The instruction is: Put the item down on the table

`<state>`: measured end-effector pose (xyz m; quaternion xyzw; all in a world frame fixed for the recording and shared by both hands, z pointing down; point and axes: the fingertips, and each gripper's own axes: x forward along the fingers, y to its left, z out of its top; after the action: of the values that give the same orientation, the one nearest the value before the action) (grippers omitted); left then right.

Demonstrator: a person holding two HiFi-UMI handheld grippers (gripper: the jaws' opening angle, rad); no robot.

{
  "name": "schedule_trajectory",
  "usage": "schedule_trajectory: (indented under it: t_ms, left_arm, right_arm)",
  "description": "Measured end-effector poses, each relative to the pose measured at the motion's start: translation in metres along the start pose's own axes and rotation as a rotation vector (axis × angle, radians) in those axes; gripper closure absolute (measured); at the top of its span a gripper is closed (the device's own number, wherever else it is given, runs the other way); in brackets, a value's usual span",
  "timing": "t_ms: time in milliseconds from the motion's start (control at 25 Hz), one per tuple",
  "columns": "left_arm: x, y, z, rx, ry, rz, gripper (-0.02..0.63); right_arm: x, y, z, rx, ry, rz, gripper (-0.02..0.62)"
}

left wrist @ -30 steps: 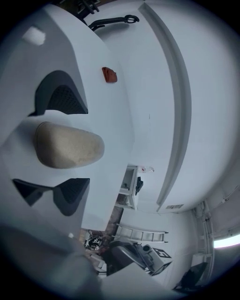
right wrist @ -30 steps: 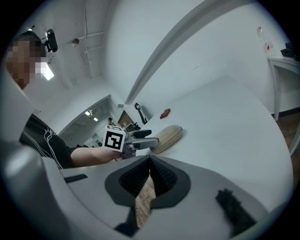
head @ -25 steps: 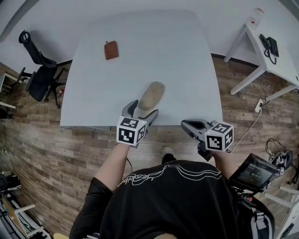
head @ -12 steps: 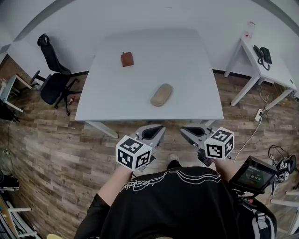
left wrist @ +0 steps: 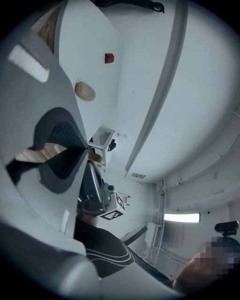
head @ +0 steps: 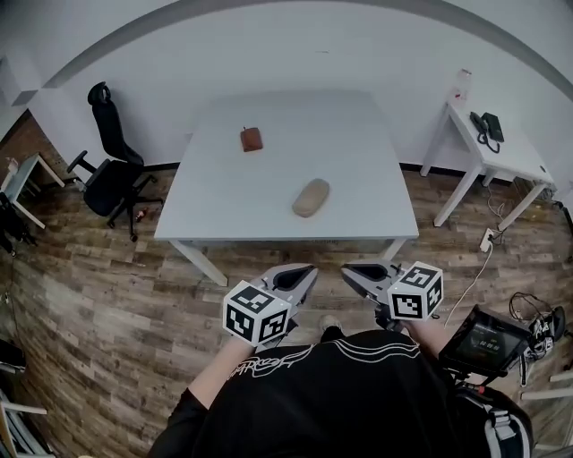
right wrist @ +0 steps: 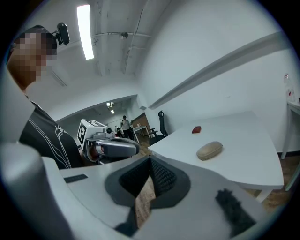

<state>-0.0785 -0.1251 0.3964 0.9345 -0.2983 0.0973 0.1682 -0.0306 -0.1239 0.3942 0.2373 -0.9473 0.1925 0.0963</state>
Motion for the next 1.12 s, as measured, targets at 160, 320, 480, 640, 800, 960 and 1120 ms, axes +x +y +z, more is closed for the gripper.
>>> schedule_trajectory:
  t_ms: [160, 320, 480, 640, 800, 960, 1120]
  left_arm:
    - [-0.005, -0.004, 0.009, 0.016, -0.009, -0.025, 0.6]
    - [-0.013, -0.021, 0.012, 0.05, -0.008, -0.06, 0.6]
    - [-0.013, -0.028, 0.016, 0.062, -0.015, -0.063, 0.598]
    - [-0.009, -0.029, 0.017, 0.067, -0.016, -0.061, 0.6]
    - [-0.012, -0.033, 0.017, 0.056, -0.013, -0.066, 0.6]
    - [-0.026, -0.038, 0.011, 0.055, -0.012, -0.065, 0.6]
    - [-0.032, -0.04, 0.009, 0.076, -0.014, -0.058, 0.6]
  right_arm:
    - [0.005, 0.005, 0.008, -0.018, 0.004, -0.004, 0.588]
    - [-0.001, 0.022, 0.012, -0.055, -0.003, 0.0, 0.588]
    - [-0.007, 0.025, 0.011, -0.046, -0.002, -0.004, 0.588]
    - [-0.01, 0.024, 0.004, -0.032, 0.007, -0.012, 0.588]
    - [-0.014, 0.024, 0.004, -0.024, -0.003, -0.02, 0.588]
    - [-0.013, 0.038, 0.002, -0.028, -0.015, -0.017, 0.588]
    - [-0.009, 0.045, -0.005, -0.032, -0.005, -0.008, 0.588]
